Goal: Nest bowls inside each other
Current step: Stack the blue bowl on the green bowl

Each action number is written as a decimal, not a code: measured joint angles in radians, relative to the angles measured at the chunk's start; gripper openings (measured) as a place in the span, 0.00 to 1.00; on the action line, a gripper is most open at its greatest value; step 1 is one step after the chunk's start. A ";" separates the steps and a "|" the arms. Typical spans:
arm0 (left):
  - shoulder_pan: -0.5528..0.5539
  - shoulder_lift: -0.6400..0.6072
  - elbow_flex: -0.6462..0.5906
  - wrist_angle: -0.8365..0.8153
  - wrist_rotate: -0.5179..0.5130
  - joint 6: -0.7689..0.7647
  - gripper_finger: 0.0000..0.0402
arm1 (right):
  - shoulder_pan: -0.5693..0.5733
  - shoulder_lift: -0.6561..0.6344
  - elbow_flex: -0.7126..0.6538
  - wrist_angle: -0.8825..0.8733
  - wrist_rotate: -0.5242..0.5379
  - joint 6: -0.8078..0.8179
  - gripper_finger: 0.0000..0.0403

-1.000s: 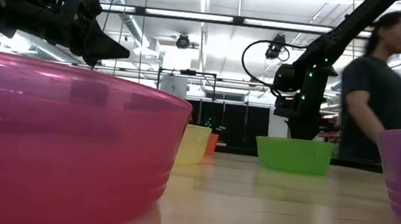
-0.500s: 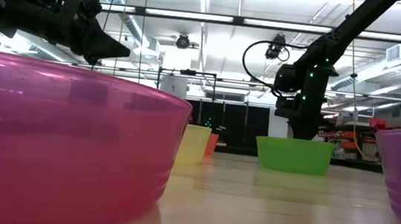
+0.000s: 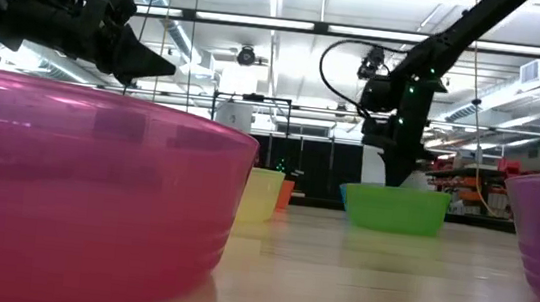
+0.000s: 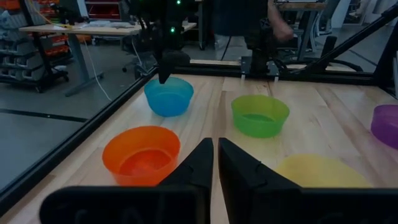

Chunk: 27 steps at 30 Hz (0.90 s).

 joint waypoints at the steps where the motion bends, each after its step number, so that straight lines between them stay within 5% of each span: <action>1: 0.000 0.000 0.000 0.000 0.000 0.000 0.09 | 0.011 0.000 0.017 -0.018 0.000 0.000 0.01; 12: 0.000 0.000 0.000 -0.043 0.000 -0.003 0.06 | 0.196 0.000 0.198 -0.255 0.057 0.008 0.00; 27: 0.000 0.000 0.000 -0.069 -0.001 -0.018 0.05 | 0.536 -0.068 0.239 -0.448 0.165 0.147 0.00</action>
